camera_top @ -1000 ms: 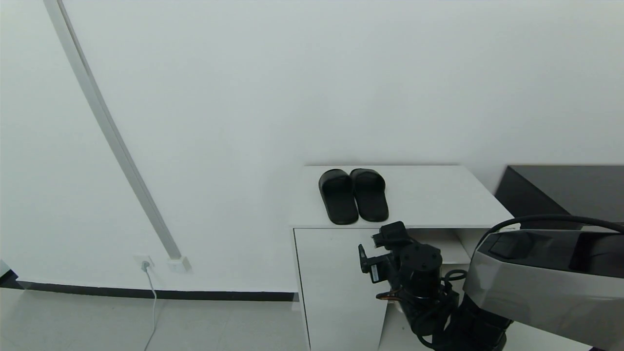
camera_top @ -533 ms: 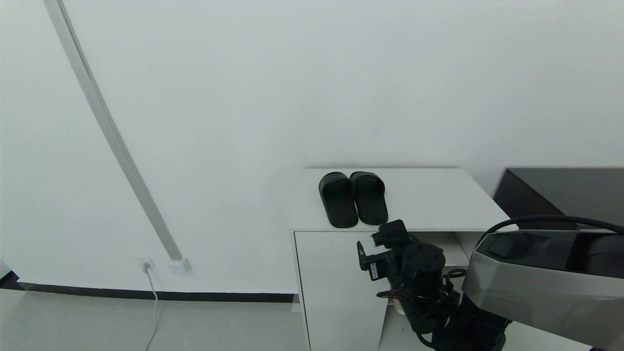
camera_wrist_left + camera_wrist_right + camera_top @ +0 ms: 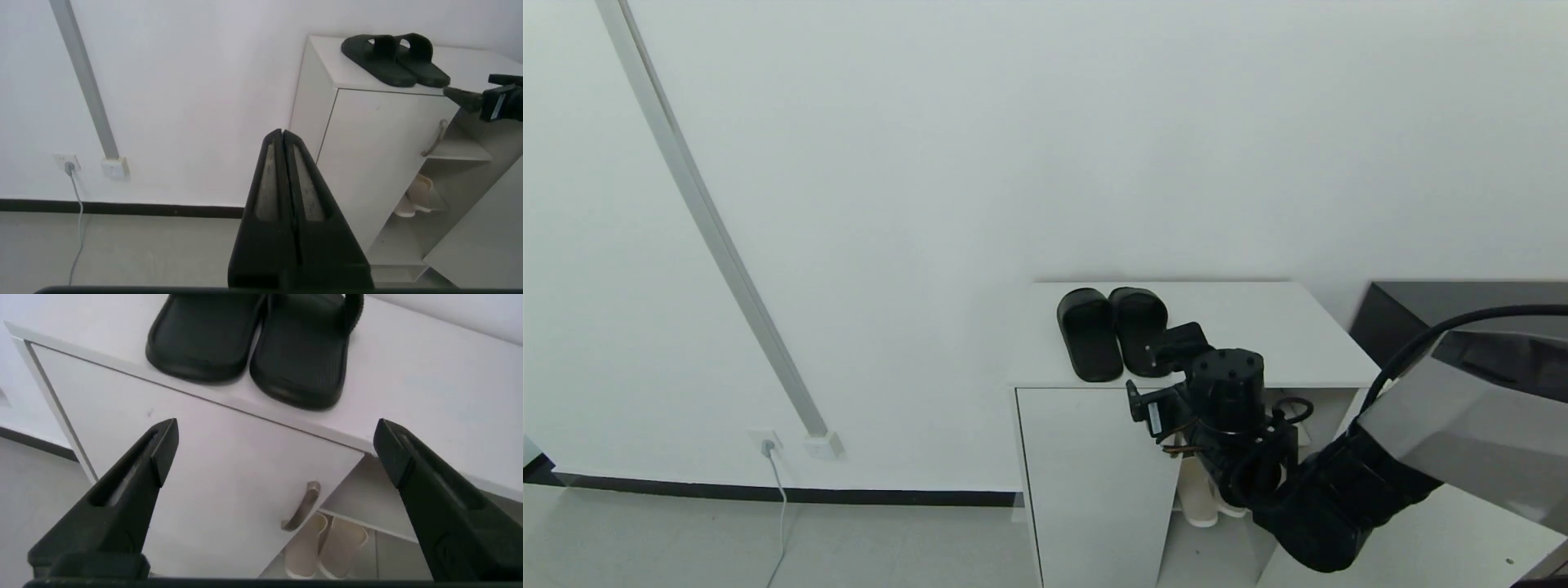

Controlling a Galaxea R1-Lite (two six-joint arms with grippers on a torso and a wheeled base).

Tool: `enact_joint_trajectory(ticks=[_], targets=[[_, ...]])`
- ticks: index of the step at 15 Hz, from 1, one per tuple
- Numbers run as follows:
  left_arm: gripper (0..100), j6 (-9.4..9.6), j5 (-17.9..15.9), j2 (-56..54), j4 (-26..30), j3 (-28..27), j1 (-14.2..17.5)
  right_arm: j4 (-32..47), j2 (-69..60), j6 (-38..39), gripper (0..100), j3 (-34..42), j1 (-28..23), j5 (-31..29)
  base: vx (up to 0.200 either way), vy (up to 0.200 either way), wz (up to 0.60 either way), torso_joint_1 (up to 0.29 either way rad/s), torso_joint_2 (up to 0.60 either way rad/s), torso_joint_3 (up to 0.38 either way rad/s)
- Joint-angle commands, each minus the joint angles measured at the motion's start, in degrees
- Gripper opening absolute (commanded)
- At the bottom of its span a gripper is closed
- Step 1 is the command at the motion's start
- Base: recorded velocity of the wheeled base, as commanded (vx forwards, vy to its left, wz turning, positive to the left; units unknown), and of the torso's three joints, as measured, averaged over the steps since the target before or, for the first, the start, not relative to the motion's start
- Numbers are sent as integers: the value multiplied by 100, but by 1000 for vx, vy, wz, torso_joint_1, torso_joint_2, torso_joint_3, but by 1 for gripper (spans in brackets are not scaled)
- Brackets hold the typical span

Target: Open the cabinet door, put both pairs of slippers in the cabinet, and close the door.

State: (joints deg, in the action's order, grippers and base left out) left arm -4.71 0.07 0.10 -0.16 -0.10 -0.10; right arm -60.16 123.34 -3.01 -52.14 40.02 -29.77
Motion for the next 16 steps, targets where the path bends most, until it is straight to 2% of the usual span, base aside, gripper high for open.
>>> enact_joint_trajectory(ticks=[1,3,7,12,16], targets=[[0,-4,1,-1,-2,1,1,470,-390,204,100,-394,32,6,0,0,0,0,0,0],[0,-4,1,-1,-2,1,1,874,-390,336,100,-648,58,6,0,0,0,0,0,0],[0,-13,1,-1,-2,1,1,954,-355,459,100,-692,102,6,0,0,0,0,0,0],[0,-22,1,-1,-2,1,1,936,-285,494,100,-666,146,15,200,0,0,-1,0,1],[0,-22,1,-1,-2,1,1,936,-12,890,100,-648,357,112,200,0,0,8,1,-2]])
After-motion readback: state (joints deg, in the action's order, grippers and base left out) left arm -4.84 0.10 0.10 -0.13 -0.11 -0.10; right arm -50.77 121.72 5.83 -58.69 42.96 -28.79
